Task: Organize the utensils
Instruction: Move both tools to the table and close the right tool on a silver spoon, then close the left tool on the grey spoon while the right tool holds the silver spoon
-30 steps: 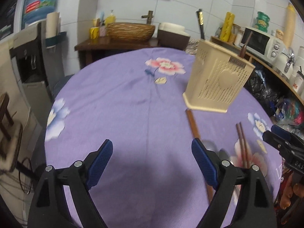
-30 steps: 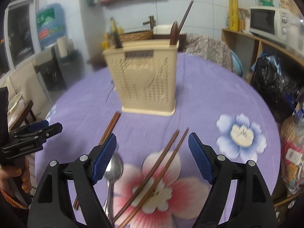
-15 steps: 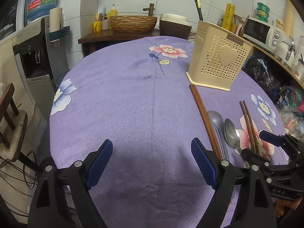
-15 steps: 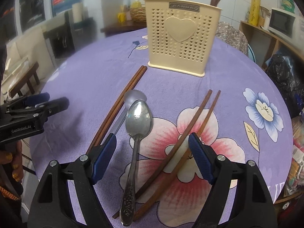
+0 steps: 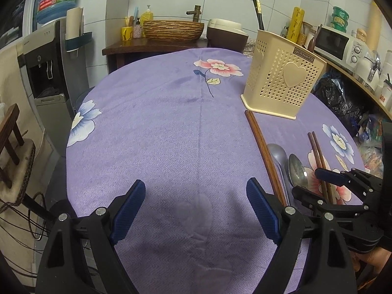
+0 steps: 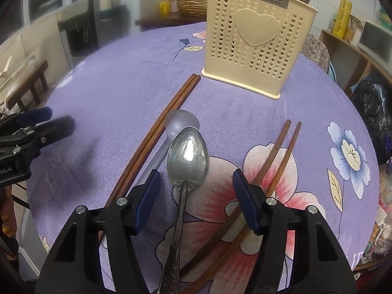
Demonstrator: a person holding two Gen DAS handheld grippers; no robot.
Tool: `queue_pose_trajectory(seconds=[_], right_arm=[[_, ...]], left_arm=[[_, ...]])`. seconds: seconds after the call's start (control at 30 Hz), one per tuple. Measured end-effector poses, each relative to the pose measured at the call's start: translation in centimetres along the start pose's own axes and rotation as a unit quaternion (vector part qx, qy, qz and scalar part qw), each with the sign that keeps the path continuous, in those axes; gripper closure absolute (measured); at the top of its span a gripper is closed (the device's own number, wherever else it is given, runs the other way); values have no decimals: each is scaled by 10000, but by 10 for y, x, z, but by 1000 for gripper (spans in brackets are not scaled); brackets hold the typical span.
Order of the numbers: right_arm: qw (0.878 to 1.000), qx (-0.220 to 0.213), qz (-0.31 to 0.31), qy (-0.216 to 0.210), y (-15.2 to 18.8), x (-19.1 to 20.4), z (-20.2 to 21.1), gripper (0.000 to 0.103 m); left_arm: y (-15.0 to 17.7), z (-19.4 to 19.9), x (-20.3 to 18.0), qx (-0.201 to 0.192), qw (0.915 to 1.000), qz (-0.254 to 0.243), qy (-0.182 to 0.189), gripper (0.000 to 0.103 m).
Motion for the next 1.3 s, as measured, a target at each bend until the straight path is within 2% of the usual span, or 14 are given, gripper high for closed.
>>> queue_pose_trajectory(seconds=[0.1,0.23,0.27,0.33,0.4,0.63,0.73,0.87,1.0,1.17,1.3], right_arm=[[9996,12,-208,-188,-3,-4,-4,43],[9996,38,-251,-149,-10,-4,-8,46],[9996,37,-255,-148,-11,-4,-9,48],[9995,24,-267,-139,-13,-4,-9,60],[9995,4,-284,-147,-14,-4,-10,64],[9984,-223,-436,-298,-12,-9,4,65],[9980,-427,-436,-150,-10,-15,24,65],[9953,-721,-639,82,-3,-34,56,65],[9925,-849,-852,227,6,-54,74,65],[9909,-884,-992,201,15,-67,81,65],[9902,-914,-1036,193,16,-70,83,65]], left_arm=[[0,0,0,11,10000,12,28,20],[0,0,-2,34,10000,0,37,20],[0,0,-2,46,10000,-5,48,20],[0,-1,-4,58,10000,-4,69,20],[1,-1,-6,62,9999,-17,82,20],[0,1,-18,62,9997,-123,214,21],[-3,5,-31,35,9988,-291,380,28],[-7,7,-58,64,9956,-546,761,44],[-3,2,-96,201,9890,-948,1118,55],[5,-12,-121,427,9855,-1176,1147,69],[5,-15,-120,471,9867,-1084,1117,70]])
Point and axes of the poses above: each gripper's, at about its wrist camera, not at the fingertips, and z roughly against the way its jaws point, x to its left, y to its underside, the point moved 3 cm from there along -z, roughly the way its jaws point, and after that the axes turned 14 degrees about -y, right-handed, at the moved point
